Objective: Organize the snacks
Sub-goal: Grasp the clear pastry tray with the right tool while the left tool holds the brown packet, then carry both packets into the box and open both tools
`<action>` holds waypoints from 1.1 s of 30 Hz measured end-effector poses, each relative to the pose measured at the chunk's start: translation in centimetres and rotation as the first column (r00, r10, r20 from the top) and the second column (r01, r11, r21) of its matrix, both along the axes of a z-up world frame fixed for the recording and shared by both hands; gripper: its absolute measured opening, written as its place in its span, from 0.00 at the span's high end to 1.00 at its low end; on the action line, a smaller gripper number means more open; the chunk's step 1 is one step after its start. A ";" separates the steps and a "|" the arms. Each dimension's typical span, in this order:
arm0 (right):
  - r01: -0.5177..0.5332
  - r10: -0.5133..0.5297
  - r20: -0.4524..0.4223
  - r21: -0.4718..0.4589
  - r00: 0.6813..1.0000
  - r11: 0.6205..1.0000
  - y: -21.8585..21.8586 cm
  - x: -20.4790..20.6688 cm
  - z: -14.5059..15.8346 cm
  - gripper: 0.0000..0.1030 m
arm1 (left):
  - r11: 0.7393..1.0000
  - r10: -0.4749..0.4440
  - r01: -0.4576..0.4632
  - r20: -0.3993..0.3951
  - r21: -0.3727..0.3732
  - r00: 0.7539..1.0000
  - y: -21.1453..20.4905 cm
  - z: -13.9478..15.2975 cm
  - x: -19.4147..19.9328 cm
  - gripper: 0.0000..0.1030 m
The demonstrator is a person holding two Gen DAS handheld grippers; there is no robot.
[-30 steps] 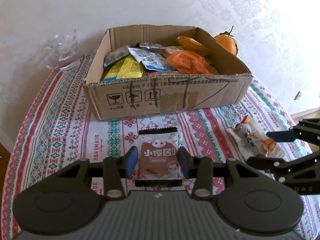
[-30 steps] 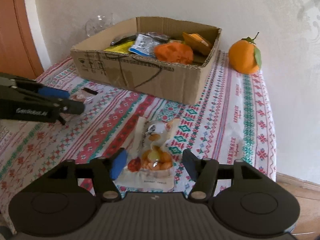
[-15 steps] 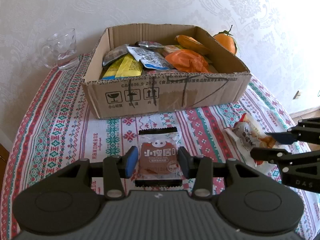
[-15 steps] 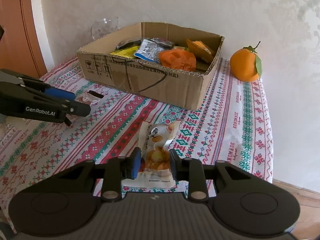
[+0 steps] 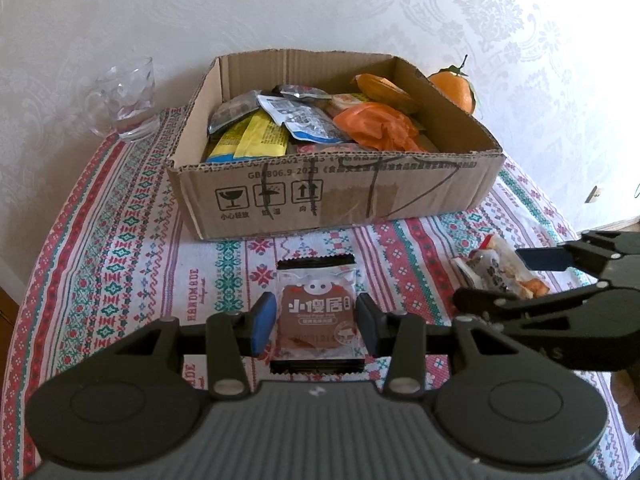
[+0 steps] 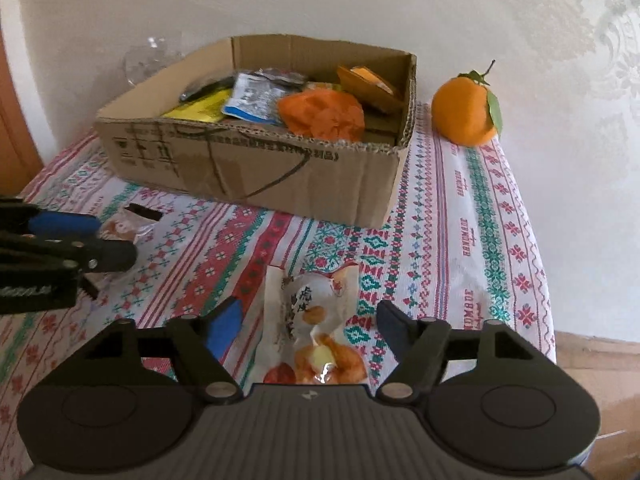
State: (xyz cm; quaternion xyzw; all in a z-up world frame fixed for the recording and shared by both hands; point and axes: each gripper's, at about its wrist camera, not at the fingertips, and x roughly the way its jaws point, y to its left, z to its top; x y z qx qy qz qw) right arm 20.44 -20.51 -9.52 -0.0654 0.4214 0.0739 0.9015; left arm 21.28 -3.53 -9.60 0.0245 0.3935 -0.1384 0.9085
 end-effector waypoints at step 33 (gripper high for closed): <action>-0.091 0.081 0.137 0.069 0.987 0.993 -0.6 -1.6 7.7 0.52 | 0.993 -0.113 0.116 0.095 -0.033 0.989 0.7 7.4 0.9 0.58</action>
